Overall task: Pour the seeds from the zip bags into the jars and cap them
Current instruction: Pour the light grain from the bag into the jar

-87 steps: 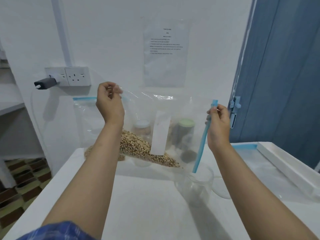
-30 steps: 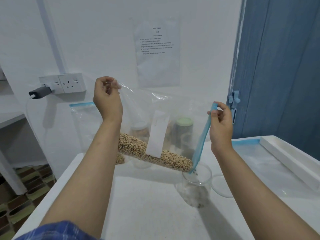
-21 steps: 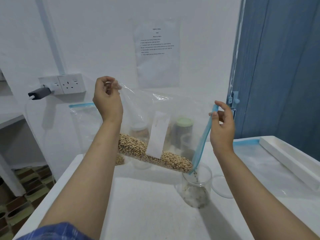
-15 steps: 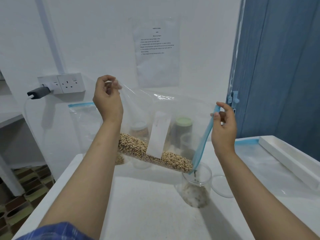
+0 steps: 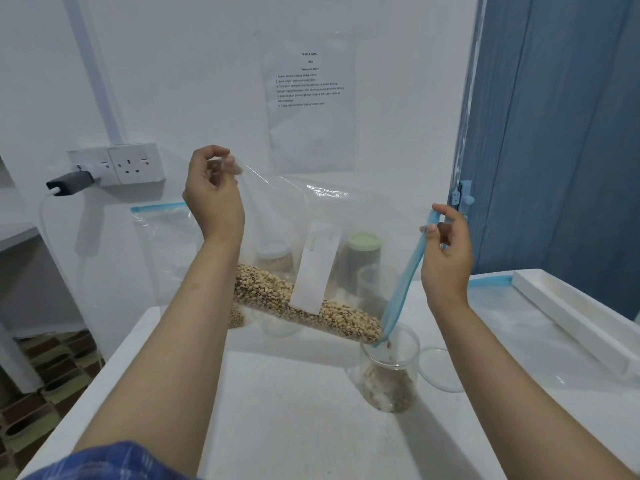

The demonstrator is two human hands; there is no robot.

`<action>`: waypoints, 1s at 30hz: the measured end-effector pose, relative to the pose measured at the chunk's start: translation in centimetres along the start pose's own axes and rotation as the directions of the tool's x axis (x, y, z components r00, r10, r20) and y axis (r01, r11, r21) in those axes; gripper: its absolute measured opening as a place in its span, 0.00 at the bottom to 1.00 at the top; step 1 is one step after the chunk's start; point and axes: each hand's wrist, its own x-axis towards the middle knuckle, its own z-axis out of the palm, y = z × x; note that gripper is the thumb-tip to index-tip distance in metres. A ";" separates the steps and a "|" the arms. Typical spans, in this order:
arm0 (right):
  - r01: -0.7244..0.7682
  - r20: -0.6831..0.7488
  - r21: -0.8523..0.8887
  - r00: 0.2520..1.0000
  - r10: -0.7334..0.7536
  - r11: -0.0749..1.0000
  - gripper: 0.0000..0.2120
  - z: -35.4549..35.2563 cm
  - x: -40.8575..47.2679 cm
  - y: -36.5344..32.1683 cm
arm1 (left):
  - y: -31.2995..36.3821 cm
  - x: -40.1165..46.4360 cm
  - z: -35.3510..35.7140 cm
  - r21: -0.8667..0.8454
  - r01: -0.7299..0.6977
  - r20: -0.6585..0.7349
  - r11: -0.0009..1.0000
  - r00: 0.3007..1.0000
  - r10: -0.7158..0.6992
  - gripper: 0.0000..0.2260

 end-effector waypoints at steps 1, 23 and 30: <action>0.000 -0.001 0.002 1.000 0.000 1.000 0.13 0.0 0.0 0.0 | 0.0 0.0 0.0 -0.002 0.001 0.002 1.000 1.000 -0.001 0.09; -0.094 -0.051 0.025 0.994 0.096 0.995 0.14 -0.7 -0.4 -0.7 | 1.4 0.2 0.9 0.004 -0.025 0.063 1.000 0.998 0.025 0.10; -0.139 -0.056 0.011 0.989 0.139 0.990 0.14 -0.8 -0.4 -1.2 | 1.4 -0.1 0.9 0.016 -0.025 0.064 1.000 0.998 0.024 0.09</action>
